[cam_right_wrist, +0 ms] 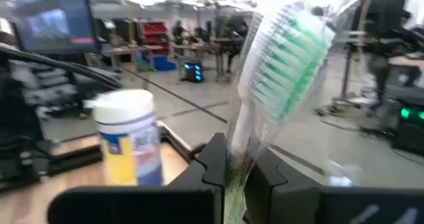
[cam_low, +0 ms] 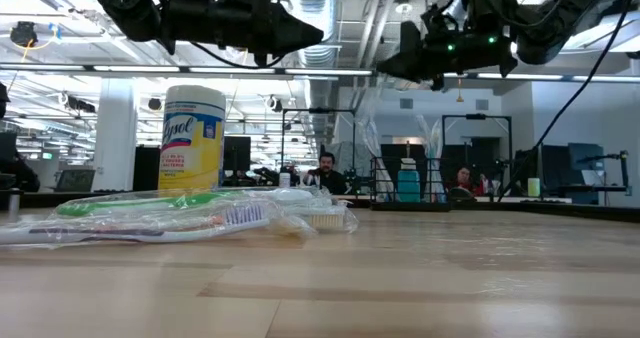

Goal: Pick & Place toothbrushing station
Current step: Put the green toothbrush into the black mesh organizer

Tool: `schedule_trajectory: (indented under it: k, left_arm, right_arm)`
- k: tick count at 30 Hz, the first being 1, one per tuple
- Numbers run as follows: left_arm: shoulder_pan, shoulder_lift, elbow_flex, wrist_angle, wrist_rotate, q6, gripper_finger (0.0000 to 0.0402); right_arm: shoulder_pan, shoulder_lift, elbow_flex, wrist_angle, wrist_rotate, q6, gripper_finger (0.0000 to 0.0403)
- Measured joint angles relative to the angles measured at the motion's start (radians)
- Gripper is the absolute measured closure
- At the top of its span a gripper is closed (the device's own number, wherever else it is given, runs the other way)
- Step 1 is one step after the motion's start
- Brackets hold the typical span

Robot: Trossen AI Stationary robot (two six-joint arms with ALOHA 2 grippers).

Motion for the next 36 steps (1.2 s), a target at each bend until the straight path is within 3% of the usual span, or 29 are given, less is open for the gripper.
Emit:
schedule_trajectory:
  k: [17, 36]
  left_arm:
    - [0.0, 0.0, 0.0, -0.002, 0.0, -0.004, 0.034]
    - [0.0, 0.0, 0.001, 0.009, 0.0, -0.002, 0.0344]
  right_arm:
    - [-0.064, 0.003, 0.0, -0.064, 0.141, -0.045, 0.0387]
    - [-0.095, 0.049, 0.012, -0.062, 0.15, -0.045, 0.0387]
